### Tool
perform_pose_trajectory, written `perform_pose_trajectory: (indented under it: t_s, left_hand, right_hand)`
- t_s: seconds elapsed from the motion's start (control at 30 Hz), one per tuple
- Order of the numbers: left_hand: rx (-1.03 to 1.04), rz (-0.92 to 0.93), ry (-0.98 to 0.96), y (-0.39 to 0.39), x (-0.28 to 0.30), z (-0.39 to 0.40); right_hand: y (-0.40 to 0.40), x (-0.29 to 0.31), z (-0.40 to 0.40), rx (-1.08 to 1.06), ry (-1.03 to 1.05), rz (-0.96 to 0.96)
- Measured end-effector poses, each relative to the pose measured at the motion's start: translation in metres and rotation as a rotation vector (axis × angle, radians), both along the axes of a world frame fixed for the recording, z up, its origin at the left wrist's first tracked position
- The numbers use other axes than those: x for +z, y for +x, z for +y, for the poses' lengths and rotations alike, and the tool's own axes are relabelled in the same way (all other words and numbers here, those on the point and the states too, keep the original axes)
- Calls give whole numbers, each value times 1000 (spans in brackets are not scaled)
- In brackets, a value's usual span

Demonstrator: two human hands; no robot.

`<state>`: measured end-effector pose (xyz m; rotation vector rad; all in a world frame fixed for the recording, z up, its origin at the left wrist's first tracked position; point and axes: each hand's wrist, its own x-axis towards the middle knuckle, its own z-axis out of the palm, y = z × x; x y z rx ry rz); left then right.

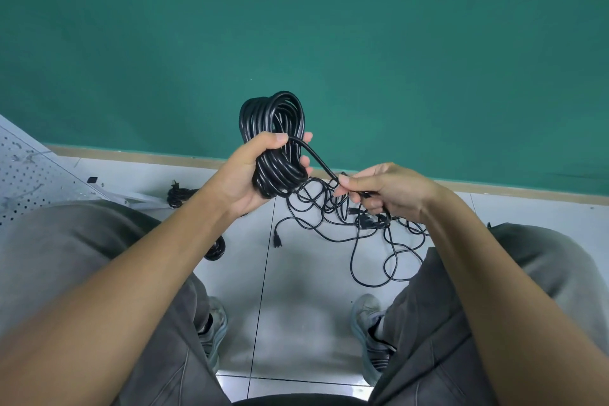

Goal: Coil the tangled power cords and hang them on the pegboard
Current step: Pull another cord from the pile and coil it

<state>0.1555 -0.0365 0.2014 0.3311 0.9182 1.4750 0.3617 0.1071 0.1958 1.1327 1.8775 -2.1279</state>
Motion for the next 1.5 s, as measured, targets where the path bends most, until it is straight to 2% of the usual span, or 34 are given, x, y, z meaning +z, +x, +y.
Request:
perform_pose_trajectory:
  t_s: [0.13,0.23,0.4,0.53,0.6,0.7,0.83,1.07,1.17,1.27,1.37,1.5]
  left_hand:
    - [-75,-106,127,2,5,0]
    - [-123,-34,174,3,10,-3]
    - [-105,-53,145,6,8,-2]
    - [-225,61,102,11,13,-4]
    - [-335,136,112,19,15,-8]
    - [-505,252,108,33,15,-12]
    - [-675,432,101,44,13,-11]
    - [-794,653,34,58,11,-13]
    - [-739,771,10,56,10,-15]
    - [-680,891,-28,49,11,-17]
    - [-655,909,-40,47,12,-14]
    - [-719,946,-37,49,12,-12]
  right_hand:
    - [-1,-6,3,56,-77,5]
    - [-1,-9,6,48,-134,15]
    - [-4,-8,21,69,-292,32]
    - [-9,0,36,35,-401,-28]
    - [-11,8,43,63,-382,-98]
    - [-24,23,55,178,-198,-270]
    - [-42,46,58,363,-63,-466]
    - [-91,87,35,515,170,-661]
    - [-99,86,35,474,225,-677]
    - [-92,89,46,428,183,-639]
    - [-83,94,49,445,169,-604]
    - [-76,96,45,429,110,-546]
